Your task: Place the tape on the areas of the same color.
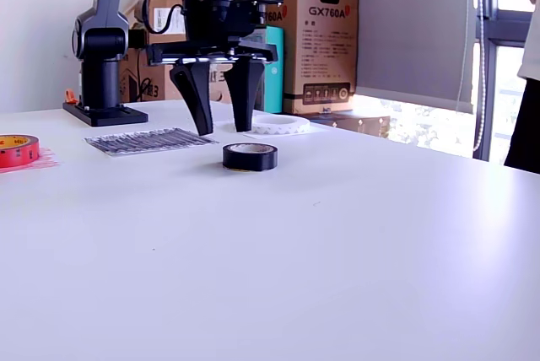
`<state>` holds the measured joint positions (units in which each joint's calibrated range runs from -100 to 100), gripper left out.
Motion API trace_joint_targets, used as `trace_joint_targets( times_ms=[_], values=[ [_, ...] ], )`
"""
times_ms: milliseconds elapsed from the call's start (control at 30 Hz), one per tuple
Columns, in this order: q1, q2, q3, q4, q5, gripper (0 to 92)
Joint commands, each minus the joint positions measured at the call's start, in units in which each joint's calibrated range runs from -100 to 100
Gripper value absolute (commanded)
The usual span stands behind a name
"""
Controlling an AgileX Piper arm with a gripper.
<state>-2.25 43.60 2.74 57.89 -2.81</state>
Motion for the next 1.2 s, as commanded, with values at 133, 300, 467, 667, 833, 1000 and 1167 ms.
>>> trace_joint_targets(
  times_ms=[133, 300, 467, 667, 833, 1000, 1167],
  values=[
    [1.7, 0.1, 0.4, -0.1, 0.5, 53.8],
    [1.6, 1.2, 0.5, -0.1, 0.5, 53.8],
    [0.9, 2.2, 0.5, -0.1, 0.5, 53.8],
    [1.3, 2.2, 0.5, 1.0, 0.6, 53.8],
    [1.4, 2.3, 0.5, 1.0, 0.5, 53.8],
    [1.6, 2.8, 0.5, 1.0, 0.5, 53.8],
    [1.6, 4.5, 0.5, 1.0, 0.4, 53.8]
  ],
)
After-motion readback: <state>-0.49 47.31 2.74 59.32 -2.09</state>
